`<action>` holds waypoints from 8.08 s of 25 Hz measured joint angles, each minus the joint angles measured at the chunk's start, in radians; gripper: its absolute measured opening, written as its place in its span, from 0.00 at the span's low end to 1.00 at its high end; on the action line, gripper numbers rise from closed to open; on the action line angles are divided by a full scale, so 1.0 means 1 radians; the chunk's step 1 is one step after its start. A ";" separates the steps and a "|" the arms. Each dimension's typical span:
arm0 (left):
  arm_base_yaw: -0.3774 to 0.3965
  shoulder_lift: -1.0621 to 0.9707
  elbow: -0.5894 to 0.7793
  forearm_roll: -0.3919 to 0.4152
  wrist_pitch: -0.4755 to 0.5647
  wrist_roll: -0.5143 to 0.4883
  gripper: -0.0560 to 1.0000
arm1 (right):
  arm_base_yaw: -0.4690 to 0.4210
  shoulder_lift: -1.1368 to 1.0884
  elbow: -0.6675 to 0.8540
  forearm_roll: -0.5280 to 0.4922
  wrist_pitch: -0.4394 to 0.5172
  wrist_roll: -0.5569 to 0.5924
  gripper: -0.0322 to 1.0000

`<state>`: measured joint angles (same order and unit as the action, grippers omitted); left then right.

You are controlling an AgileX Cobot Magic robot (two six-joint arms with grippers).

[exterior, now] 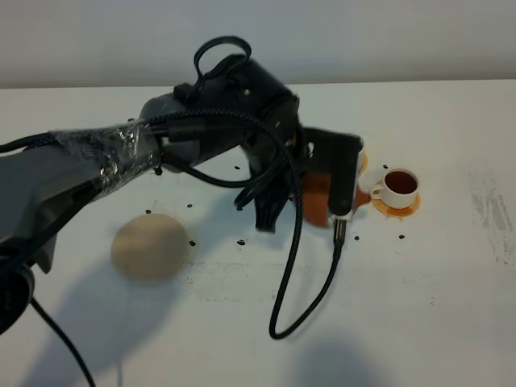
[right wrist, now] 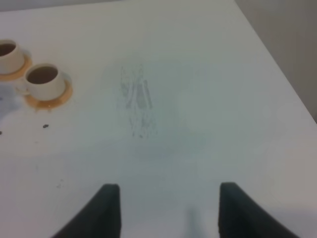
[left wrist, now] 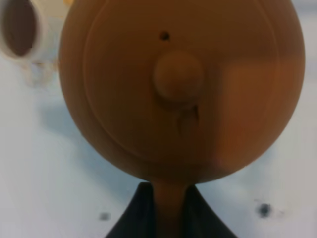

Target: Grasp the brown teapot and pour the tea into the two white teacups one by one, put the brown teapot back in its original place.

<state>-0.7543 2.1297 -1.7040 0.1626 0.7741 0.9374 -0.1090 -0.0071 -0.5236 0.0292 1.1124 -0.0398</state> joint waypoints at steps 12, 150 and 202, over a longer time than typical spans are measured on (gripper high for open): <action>0.001 0.053 0.048 -0.053 -0.051 -0.237 0.13 | 0.000 0.000 0.000 0.000 0.000 0.000 0.45; 0.492 -1.050 0.720 -0.048 0.414 -0.849 0.59 | 0.000 0.000 0.000 0.000 0.000 0.000 0.45; 0.818 -2.133 1.250 -0.169 0.288 -0.983 0.59 | 0.000 0.000 0.000 0.000 0.000 0.000 0.45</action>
<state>0.0638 -0.0029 -0.4541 -0.0061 1.0617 -0.0458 -0.1090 -0.0071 -0.5236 0.0292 1.1124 -0.0398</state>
